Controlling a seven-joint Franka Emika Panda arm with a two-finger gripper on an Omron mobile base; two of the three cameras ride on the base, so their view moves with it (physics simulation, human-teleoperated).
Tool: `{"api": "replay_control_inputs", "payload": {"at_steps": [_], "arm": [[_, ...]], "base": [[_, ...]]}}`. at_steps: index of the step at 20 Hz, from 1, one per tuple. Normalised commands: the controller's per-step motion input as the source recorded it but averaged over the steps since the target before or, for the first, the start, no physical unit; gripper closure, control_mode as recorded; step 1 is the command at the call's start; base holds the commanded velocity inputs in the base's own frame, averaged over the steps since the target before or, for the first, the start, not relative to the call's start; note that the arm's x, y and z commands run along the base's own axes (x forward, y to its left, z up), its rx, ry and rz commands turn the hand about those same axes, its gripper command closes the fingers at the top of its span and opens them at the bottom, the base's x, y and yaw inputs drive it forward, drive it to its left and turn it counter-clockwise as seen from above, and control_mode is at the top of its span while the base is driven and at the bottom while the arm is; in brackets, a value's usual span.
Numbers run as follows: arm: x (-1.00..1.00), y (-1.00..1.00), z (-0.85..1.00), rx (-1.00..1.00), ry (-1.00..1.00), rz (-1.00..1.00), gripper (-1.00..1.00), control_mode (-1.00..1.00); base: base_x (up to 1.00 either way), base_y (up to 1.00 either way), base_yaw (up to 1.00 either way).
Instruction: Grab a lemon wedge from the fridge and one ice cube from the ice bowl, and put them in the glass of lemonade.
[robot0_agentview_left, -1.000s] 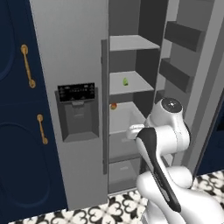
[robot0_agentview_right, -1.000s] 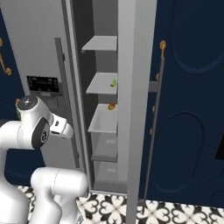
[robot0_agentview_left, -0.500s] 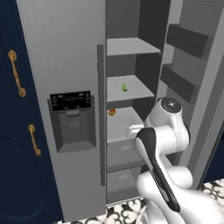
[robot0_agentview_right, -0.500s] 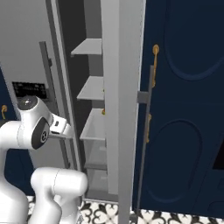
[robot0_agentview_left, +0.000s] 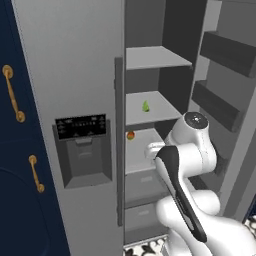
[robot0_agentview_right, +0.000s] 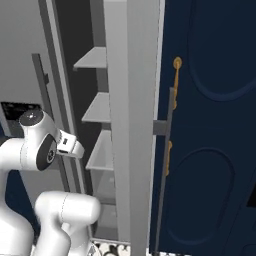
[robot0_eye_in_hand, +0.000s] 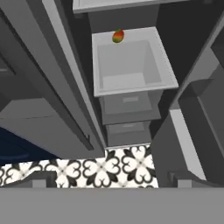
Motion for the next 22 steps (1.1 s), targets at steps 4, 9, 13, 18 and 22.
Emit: {"api": "replay_control_inputs", "payload": {"at_steps": [4,9,13,18,22], "arm": [[0.00,0.00,0.00,0.00,0.00,0.00,-1.00,1.00],[0.04,-0.05,0.00,0.00,0.00,0.00,-1.00,-1.00],[0.34,-0.29,0.00,0.00,0.00,0.00,-1.00,-1.00],[0.55,-0.23,0.00,0.00,-0.04,0.00,-1.00,-1.00],[0.47,-0.28,0.00,0.00,-0.01,0.00,-1.00,-1.00]], "base": [[0.48,0.00,0.00],[0.20,-0.10,0.00],[0.00,0.00,0.00],[0.00,0.00,0.00],[0.00,0.00,0.00]]}}
